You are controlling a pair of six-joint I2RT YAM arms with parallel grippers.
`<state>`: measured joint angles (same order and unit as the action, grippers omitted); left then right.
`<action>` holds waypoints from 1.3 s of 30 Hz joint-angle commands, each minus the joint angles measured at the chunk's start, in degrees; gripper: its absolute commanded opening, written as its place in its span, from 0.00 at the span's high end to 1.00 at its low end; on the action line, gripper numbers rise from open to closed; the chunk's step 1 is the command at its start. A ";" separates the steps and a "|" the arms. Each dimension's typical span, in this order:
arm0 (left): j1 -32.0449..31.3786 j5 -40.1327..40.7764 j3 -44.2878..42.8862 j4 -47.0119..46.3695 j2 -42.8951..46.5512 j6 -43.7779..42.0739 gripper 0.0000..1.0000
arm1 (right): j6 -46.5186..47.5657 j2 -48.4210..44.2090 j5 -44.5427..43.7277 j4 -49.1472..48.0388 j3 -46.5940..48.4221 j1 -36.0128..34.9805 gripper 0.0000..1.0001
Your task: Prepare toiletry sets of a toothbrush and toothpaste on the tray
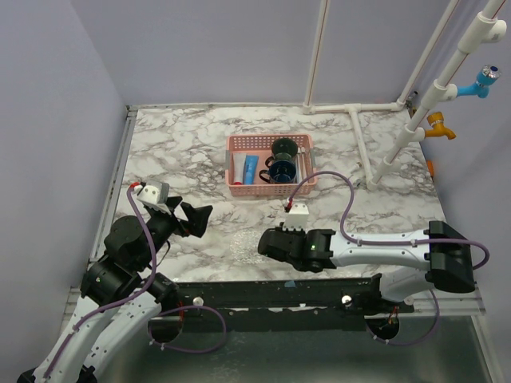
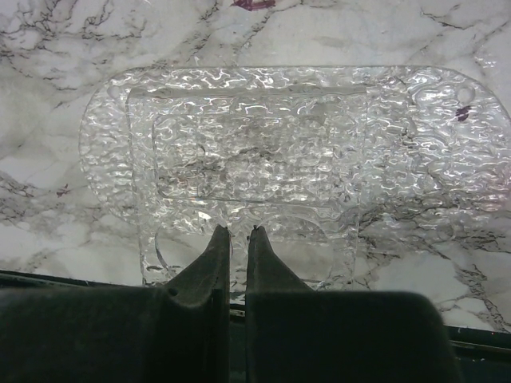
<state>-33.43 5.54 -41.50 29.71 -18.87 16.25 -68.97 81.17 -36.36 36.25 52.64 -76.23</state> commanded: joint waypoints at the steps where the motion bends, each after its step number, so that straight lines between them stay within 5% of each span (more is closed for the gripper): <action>1: 0.23 0.17 -0.16 0.65 -0.02 -0.17 0.01 | -3.01 0.13 -1.34 4.34 0.88 -0.93 0.99; 39: 0.23 0.09 -0.16 0.69 -0.39 -0.17 0.01 | -2.59 2.36 -4.25 5.54 3.62 -1.11 0.74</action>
<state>-33.43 5.54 -41.50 29.71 -19.07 16.25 -71.50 82.67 -37.93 39.92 54.63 -76.93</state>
